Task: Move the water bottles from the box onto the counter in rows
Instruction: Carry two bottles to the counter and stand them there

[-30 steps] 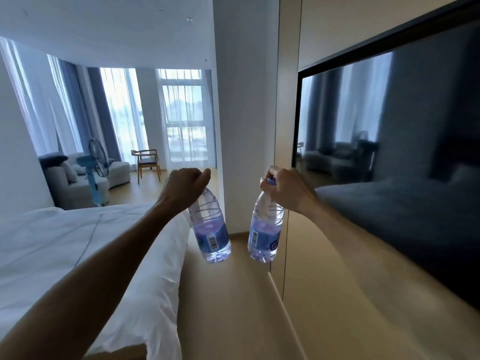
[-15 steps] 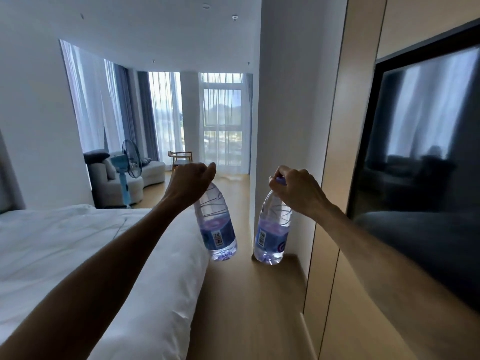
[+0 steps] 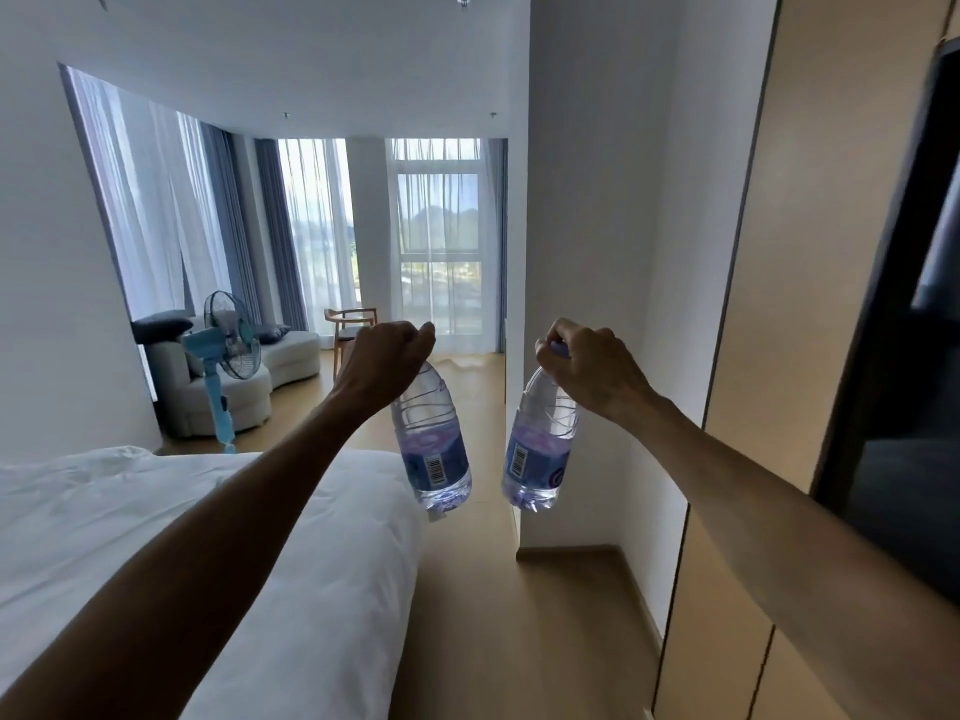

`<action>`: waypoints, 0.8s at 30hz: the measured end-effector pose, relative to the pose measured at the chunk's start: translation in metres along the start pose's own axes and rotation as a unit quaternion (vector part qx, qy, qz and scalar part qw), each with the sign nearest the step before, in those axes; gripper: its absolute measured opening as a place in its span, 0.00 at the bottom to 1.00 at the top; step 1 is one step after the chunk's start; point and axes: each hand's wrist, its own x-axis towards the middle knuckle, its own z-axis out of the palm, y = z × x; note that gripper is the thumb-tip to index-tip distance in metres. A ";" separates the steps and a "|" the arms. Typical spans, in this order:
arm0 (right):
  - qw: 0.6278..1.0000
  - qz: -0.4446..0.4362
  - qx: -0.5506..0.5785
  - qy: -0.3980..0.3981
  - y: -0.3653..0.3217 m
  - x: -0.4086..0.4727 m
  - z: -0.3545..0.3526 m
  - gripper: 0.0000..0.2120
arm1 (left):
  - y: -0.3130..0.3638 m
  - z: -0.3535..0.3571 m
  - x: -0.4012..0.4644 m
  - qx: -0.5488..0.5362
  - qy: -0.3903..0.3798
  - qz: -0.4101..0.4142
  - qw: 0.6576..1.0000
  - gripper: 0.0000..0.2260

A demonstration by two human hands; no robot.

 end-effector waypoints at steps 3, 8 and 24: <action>1.000 -0.005 0.005 0.009 0.032 0.044 0.038 0.12 | -0.030 0.036 0.039 0.009 -0.001 -0.003 1.000 0.21; 1.000 -0.025 0.009 -0.002 0.091 0.123 0.098 0.11 | -0.076 0.096 0.105 0.020 0.001 -0.017 1.000 0.21; 0.997 -0.067 0.037 -0.017 0.224 0.356 0.255 0.14 | -0.218 0.247 0.289 0.006 0.032 -0.085 0.996 0.18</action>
